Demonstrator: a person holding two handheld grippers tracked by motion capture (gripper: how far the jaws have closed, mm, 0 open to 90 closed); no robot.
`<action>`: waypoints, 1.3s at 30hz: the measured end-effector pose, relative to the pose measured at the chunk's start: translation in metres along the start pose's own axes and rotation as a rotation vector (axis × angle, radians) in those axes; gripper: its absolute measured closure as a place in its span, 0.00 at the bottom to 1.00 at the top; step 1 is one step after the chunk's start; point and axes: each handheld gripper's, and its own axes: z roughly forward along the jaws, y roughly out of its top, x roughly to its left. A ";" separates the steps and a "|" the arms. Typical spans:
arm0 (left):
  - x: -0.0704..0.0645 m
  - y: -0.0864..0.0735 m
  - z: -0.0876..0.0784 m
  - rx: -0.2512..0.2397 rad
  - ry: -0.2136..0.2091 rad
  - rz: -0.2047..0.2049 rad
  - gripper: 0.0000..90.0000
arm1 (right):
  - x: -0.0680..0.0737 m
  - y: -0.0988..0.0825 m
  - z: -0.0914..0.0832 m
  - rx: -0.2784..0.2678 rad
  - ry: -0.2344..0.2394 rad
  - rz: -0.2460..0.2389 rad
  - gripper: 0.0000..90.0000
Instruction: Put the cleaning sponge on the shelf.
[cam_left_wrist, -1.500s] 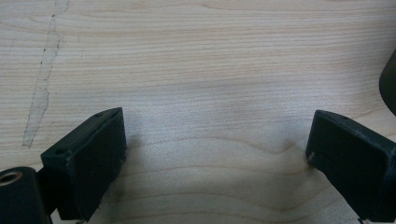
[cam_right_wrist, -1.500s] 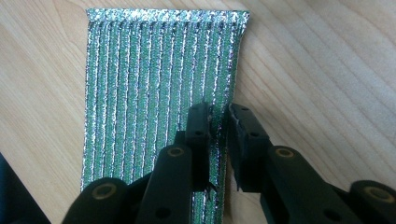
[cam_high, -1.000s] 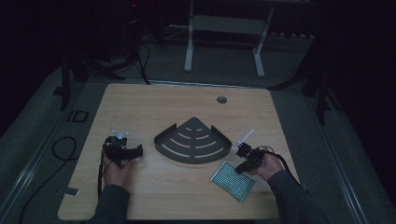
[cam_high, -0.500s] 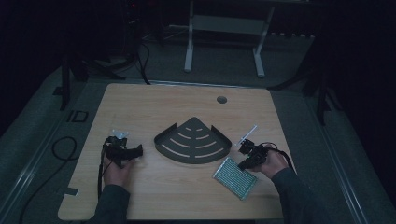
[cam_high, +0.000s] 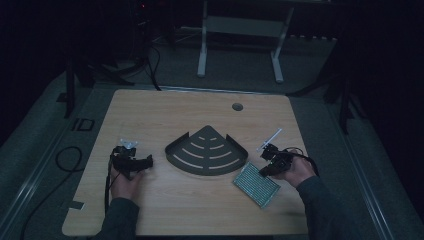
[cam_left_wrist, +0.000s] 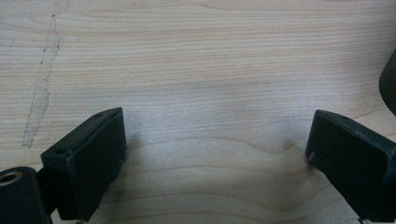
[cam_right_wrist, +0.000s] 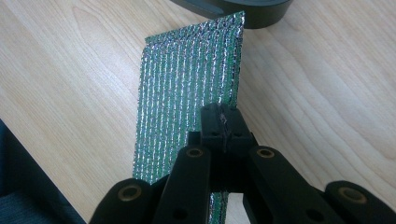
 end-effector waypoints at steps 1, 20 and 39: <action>0.000 0.000 0.000 0.000 0.000 0.000 0.06 | -0.001 0.000 -0.001 -0.002 0.000 -0.001 1.00; 0.000 0.000 0.000 0.000 0.000 0.001 0.06 | -0.012 0.000 -0.029 -0.086 -0.029 0.029 1.00; 0.000 0.000 0.000 -0.002 0.000 -0.002 0.06 | -0.019 0.009 -0.049 -0.136 -0.051 0.037 1.00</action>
